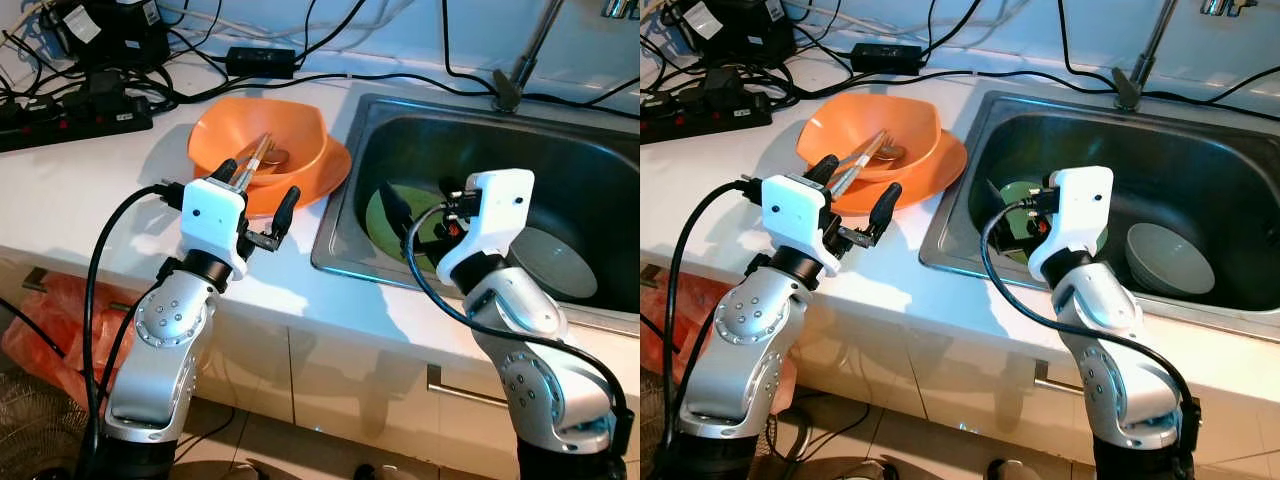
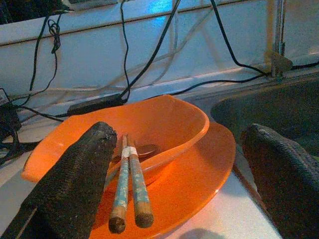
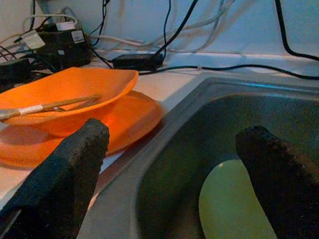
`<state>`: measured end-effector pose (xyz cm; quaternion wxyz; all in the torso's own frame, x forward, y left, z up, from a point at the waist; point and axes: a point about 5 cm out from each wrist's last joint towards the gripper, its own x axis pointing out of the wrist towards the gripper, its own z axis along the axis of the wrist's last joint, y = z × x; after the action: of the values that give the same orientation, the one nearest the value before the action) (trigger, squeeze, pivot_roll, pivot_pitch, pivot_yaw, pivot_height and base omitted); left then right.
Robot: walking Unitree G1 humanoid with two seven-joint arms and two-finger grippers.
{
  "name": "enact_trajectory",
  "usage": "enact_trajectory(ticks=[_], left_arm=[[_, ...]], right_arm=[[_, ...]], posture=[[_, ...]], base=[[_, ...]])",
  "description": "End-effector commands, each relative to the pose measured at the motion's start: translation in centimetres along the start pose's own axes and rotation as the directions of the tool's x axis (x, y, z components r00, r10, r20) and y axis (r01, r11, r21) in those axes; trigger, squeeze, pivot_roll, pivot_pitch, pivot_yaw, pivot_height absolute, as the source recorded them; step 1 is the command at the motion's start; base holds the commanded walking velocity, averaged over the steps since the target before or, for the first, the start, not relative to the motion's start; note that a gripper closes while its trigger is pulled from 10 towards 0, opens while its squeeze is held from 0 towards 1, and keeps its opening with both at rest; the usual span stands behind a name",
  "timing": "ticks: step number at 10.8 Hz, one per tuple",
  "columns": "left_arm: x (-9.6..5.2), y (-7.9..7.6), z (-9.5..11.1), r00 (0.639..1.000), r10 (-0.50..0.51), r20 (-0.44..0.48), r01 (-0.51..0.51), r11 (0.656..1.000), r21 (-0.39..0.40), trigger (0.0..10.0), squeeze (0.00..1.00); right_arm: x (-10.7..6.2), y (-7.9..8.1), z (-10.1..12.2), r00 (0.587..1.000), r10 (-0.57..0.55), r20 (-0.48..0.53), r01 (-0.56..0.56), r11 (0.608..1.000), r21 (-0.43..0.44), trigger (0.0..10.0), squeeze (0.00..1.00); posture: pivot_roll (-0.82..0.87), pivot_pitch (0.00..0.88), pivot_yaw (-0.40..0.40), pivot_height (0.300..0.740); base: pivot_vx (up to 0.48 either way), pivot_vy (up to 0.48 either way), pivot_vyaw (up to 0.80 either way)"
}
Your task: Kitchen organization
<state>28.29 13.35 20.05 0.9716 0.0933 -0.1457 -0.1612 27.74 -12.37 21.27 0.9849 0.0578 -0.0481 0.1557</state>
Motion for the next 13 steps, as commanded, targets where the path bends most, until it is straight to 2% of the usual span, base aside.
enact_trajectory(ticks=[1, 4, 5, 6, 10, 11, 12, 13], left_arm=[[-0.1, 0.0, -1.1, 0.999, -0.009, -0.034, 0.010, 1.000, 0.023, 10.0, 0.00], [0.3, 0.5, -2.0, 0.999, -0.013, -0.031, 0.014, 0.999, 0.037, 10.0, 0.00], [0.5, 0.4, -1.8, 1.000, -0.022, -0.008, 0.022, 0.999, 0.038, 6.8, 0.00], [0.9, 0.3, -1.6, 0.999, -0.029, 0.018, 0.028, 0.999, 0.038, 0.0, 0.00], [1.1, 0.5, -1.4, 0.999, -0.018, 0.043, 0.016, 0.999, 0.037, 0.0, 0.00], [1.2, 0.5, -1.5, 0.999, -0.024, 0.039, 0.022, 0.999, 0.042, 2.3, 0.00], [1.2, 0.5, -1.6, 0.999, -0.023, 0.032, 0.022, 0.999, 0.048, 10.0, 0.00], [1.3, 0.6, -1.7, 0.999, -0.019, 0.027, 0.018, 0.998, 0.054, 10.0, 0.00]], right_arm=[[0.1, 0.1, 0.1, 1.000, 0.009, 0.005, -0.009, 1.000, 0.005, 10.0, 0.00], [0.4, 0.0, 0.2, 1.000, 0.010, 0.017, -0.010, 1.000, 0.004, 10.0, 0.00], [0.4, 0.1, 0.3, 1.000, 0.010, 0.019, -0.010, 1.000, 0.003, 10.0, 0.00], [0.5, 0.1, 0.3, 1.000, 0.007, 0.025, -0.007, 1.000, 0.003, 10.0, 0.00], [0.5, 0.2, 0.3, 0.999, 0.023, 0.027, -0.023, 1.000, 0.006, 10.0, 0.00], [0.2, 1.0, 0.2, 0.994, 0.112, 0.009, -0.113, 0.993, 0.032, 10.0, 0.00], [-0.3, 1.7, -0.2, 0.981, 0.194, -0.025, -0.193, 0.980, 0.044, 10.0, 0.00], [-1.0, 2.5, -0.8, 0.949, 0.306, -0.078, -0.302, 0.952, 0.059, 10.0, 0.00]], posture=[[0.03, 0.111, -0.016, 0.740], [0.03, 0.102, -0.012, 0.740], [0.03, 0.102, -0.012, 0.740], [0.02, 0.099, -0.014, 0.740], [0.02, 0.097, -0.012, 0.740], [0.02, 0.096, -0.010, 0.740], [0.02, 0.095, -0.009, 0.740], [0.02, 0.096, -0.009, 0.740]], base=[[0.000, 0.000, 0.00], [0.000, 0.000, 0.00], [0.000, 0.000, 0.00], [0.000, 0.000, 0.00], [0.000, 0.000, 0.00], [0.000, 0.000, 0.00], [0.000, 0.000, 0.00], [0.000, 0.000, 0.00]])
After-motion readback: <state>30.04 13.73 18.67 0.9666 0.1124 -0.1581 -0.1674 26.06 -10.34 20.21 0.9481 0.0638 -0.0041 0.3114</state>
